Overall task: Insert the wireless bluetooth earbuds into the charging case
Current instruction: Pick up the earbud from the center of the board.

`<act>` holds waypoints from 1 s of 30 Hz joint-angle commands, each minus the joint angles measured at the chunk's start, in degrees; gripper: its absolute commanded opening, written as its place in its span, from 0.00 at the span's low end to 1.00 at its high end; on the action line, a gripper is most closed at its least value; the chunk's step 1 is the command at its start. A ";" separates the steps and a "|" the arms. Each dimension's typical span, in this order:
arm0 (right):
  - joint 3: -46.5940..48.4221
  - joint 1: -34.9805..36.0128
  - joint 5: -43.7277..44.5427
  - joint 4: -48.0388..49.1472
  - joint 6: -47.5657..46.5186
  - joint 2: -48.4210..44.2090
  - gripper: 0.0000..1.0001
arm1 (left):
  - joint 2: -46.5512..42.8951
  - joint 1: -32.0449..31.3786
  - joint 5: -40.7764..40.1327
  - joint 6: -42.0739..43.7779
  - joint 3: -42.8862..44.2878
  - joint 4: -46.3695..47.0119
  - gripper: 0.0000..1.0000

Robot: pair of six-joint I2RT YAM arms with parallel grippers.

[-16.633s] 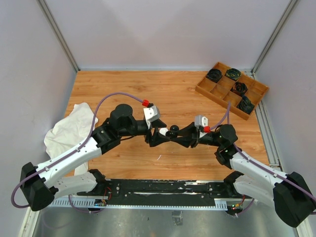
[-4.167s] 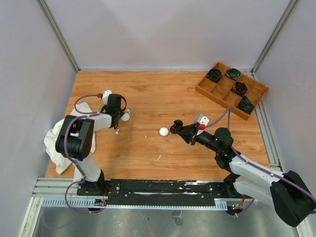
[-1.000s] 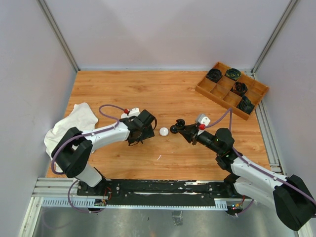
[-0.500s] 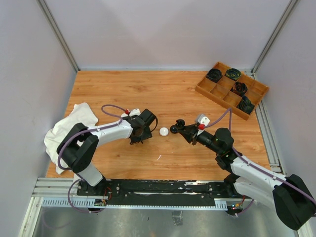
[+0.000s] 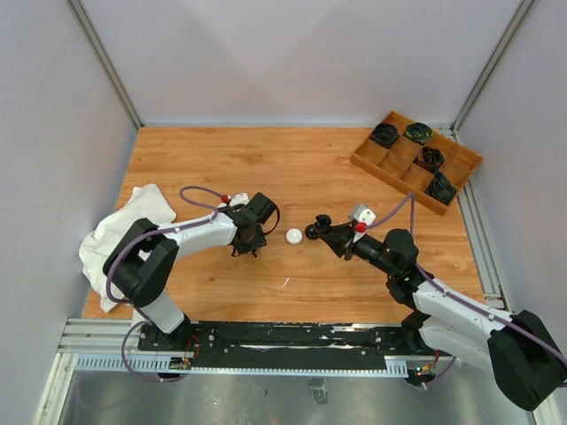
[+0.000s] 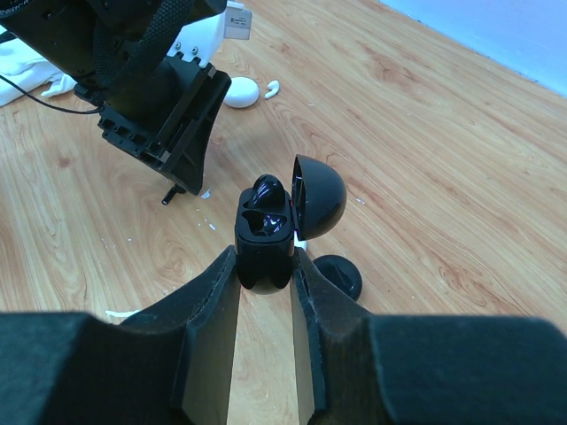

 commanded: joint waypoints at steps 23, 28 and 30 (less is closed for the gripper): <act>0.92 0.57 -0.26 1.07 -0.99 -0.63 0.02 | 4.59 -2.25 0.63 2.81 3.35 -6.17 0.29; 0.90 0.57 -0.43 0.94 -0.99 -0.78 0.02 | 4.90 -2.72 0.71 3.08 3.44 -6.31 0.24; 0.92 0.63 -0.36 0.98 -0.99 -0.80 0.02 | 4.63 -2.98 0.53 3.05 3.58 -6.52 0.21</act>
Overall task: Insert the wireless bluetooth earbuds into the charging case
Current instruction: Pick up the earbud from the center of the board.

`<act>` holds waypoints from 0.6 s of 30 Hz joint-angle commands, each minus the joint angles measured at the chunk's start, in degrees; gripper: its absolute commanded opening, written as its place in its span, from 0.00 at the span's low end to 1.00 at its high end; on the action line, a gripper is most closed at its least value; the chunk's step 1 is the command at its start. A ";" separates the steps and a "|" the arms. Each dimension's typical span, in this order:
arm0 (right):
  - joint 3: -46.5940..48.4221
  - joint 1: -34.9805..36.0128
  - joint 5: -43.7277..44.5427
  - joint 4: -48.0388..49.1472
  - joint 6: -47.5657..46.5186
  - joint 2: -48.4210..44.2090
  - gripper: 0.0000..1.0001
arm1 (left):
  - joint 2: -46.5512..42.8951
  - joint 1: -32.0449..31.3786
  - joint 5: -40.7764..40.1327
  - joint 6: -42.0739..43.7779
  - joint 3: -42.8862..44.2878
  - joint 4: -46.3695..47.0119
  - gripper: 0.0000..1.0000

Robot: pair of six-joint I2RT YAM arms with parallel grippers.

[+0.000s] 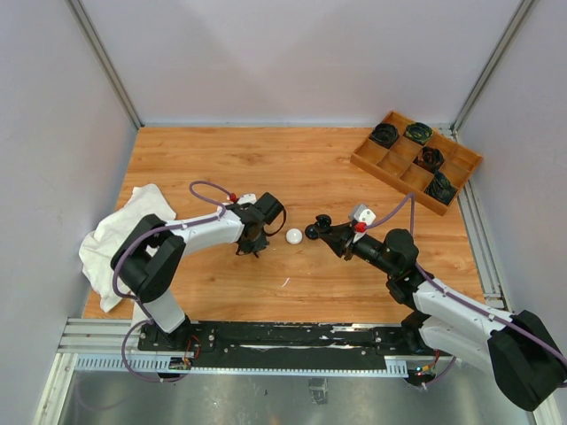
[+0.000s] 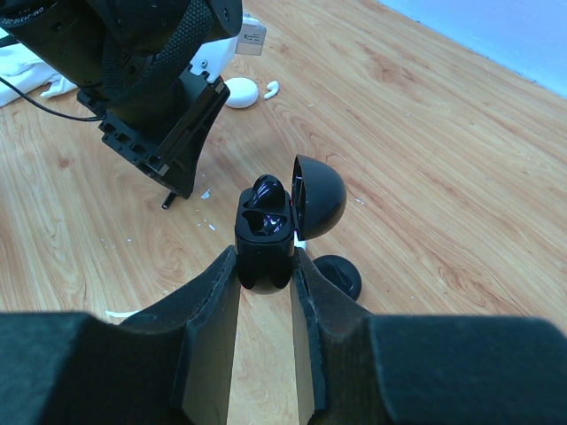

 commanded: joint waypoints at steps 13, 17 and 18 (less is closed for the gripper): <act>0.92 0.64 -1.04 1.49 -0.56 -0.69 0.02 | -4.06 -6.29 -9.89 -0.53 3.20 -4.16 0.16; 0.43 0.57 -2.60 4.21 0.79 -0.07 0.02 | -6.40 -9.32 -16.01 -0.26 4.90 -4.01 0.17; 0.35 0.59 -2.95 4.74 1.01 -0.02 0.02 | -6.93 -10.16 -17.64 -0.07 5.43 -4.06 0.17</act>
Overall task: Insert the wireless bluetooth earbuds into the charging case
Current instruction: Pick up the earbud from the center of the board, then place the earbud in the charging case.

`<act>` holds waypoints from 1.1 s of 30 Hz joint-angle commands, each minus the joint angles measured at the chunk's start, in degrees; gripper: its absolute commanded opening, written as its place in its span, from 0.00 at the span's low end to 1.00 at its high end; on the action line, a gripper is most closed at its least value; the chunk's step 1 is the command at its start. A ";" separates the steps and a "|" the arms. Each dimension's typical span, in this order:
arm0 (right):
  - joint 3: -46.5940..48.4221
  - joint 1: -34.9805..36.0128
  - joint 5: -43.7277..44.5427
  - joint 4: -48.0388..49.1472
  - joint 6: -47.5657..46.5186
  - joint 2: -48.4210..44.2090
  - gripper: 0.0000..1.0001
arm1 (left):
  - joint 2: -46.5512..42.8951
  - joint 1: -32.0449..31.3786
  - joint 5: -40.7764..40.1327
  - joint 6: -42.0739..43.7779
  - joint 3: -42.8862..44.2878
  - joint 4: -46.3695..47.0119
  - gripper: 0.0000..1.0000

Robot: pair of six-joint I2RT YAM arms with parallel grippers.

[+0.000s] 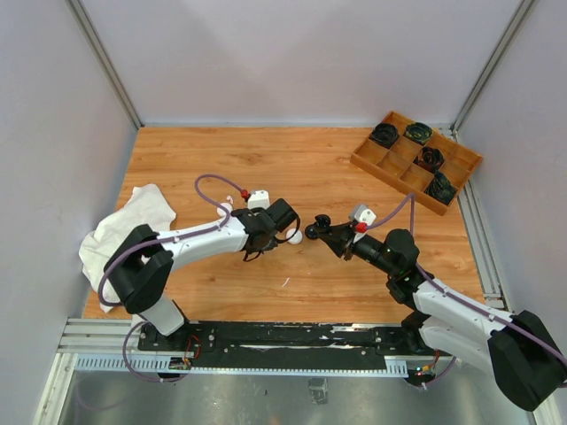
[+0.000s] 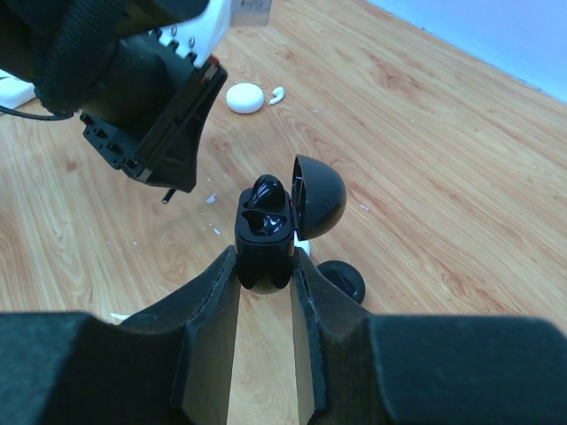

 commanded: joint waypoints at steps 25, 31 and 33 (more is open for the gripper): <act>-0.60 0.59 -2.16 8.02 1.67 1.96 0.02 | -18.28 -16.36 -21.07 23.03 1.85 33.73 0.15; -1.25 0.59 -2.68 10.81 3.17 2.56 0.01 | -19.77 -20.34 -19.94 34.72 -3.96 50.19 0.15; -1.36 0.61 -3.03 11.64 3.50 2.74 0.01 | -19.46 -21.26 -19.22 36.84 -4.47 52.87 0.15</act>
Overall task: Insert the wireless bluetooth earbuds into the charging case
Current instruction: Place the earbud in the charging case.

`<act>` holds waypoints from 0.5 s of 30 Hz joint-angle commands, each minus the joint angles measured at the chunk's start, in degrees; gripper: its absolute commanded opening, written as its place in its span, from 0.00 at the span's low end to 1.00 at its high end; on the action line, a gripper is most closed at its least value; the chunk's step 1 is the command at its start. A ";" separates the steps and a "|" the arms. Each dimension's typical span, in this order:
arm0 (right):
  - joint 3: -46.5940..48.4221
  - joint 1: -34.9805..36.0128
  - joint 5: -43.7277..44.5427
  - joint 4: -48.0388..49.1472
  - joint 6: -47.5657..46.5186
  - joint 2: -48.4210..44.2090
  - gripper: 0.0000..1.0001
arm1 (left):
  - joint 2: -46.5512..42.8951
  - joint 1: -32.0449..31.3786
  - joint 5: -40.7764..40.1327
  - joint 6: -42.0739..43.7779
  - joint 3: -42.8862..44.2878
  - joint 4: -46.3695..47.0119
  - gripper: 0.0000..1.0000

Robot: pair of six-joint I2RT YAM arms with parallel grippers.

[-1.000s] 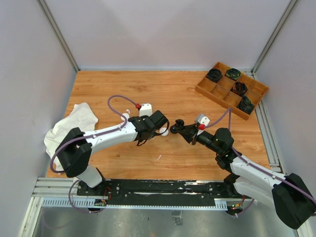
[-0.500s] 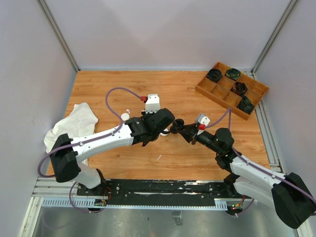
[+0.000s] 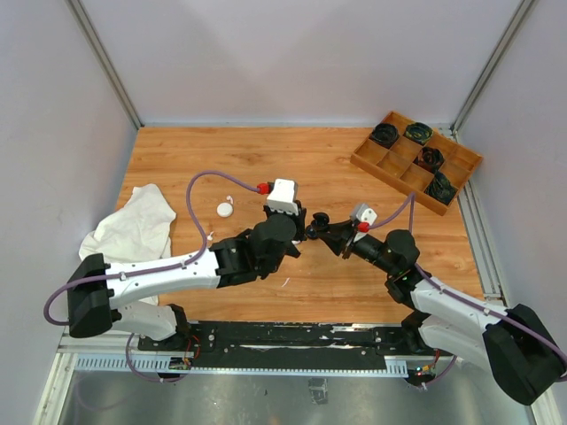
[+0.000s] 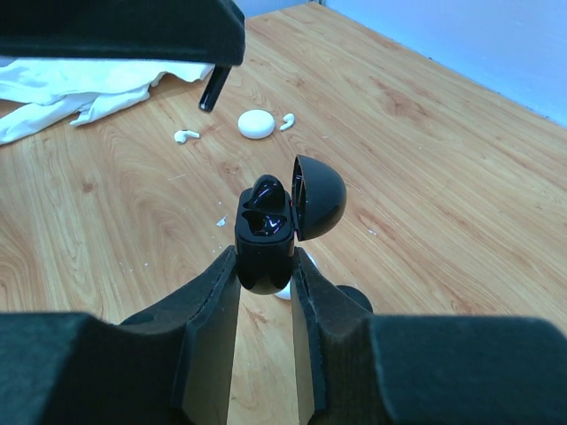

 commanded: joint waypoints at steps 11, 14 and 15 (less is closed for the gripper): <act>-1.96 0.57 -3.08 9.76 3.70 0.41 0.01 | -1.28 -4.30 6.07 13.15 -5.13 20.89 0.15; -2.03 0.56 -3.24 10.29 4.32 0.33 0.01 | -0.74 -4.43 6.20 13.10 -5.98 21.60 0.15; -2.05 0.63 -3.24 10.46 4.44 0.25 0.01 | -0.58 -4.44 6.09 13.05 -6.04 21.64 0.14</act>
